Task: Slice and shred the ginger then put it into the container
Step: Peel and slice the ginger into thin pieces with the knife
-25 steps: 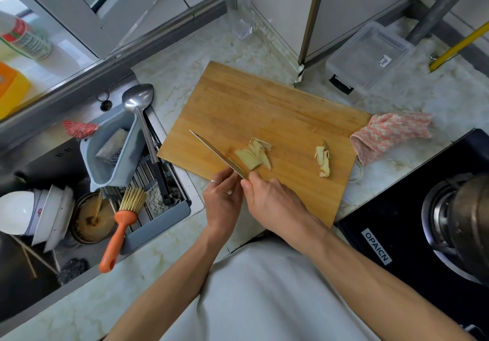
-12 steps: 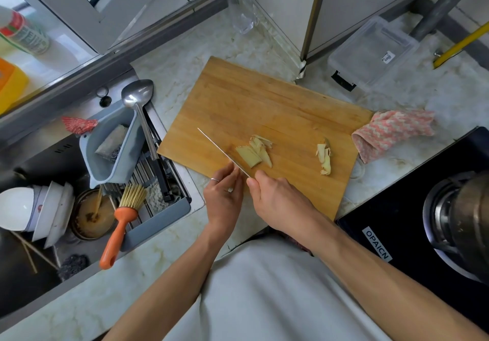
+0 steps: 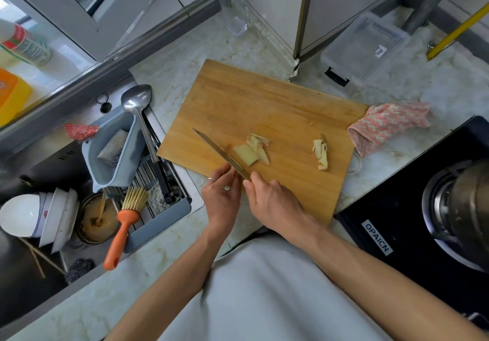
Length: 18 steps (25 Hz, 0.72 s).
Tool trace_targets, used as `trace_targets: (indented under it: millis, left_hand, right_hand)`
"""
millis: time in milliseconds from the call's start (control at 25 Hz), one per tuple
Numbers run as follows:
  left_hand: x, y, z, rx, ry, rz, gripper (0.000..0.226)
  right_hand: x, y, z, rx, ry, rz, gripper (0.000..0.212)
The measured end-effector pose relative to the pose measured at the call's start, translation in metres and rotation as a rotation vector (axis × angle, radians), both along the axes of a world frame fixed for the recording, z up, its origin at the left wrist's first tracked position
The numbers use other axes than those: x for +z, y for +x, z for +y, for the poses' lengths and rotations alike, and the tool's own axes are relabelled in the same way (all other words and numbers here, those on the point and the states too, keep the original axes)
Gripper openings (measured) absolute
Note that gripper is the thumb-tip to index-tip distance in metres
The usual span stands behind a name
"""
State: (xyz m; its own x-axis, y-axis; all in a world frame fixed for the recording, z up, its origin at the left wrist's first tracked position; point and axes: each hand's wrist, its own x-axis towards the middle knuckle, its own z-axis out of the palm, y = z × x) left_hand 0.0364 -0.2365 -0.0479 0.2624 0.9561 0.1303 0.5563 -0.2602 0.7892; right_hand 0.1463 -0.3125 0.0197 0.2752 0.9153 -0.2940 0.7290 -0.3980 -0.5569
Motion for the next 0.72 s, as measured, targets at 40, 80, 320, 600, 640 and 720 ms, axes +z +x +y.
trace_targets:
  millis: [40, 80, 320, 600, 640, 720]
  left_hand:
    - [0.000, 0.000, 0.000, -0.004, 0.007, -0.006, 0.016]
    - [0.000, 0.000, 0.000, -0.009, 0.005, -0.010, 0.016]
    - [0.001, 0.001, 0.001, -0.006, -0.071, 0.006, 0.018]
    - [0.003, -0.001, 0.003, -0.003, -0.096, -0.008, 0.021]
    - [0.003, -0.001, 0.003, 0.000, -0.097, -0.012, 0.021]
    - [0.001, -0.002, 0.004, -0.003, -0.094, -0.009, 0.021]
  right_hand:
    - [0.000, -0.001, 0.000, -0.001, 0.008, -0.015, 0.026]
    - [0.001, -0.001, 0.001, -0.001, 0.009, -0.023, 0.025]
    - [0.001, 0.012, 0.008, -0.078, -0.018, 0.127, 0.031]
    - [-0.005, 0.009, 0.003, -0.128, 0.033, 0.187, 0.032]
    - [-0.005, 0.009, 0.003, -0.137, 0.038, 0.199, 0.032]
    - [-0.003, 0.009, 0.003, -0.130, 0.031, 0.192, 0.032]
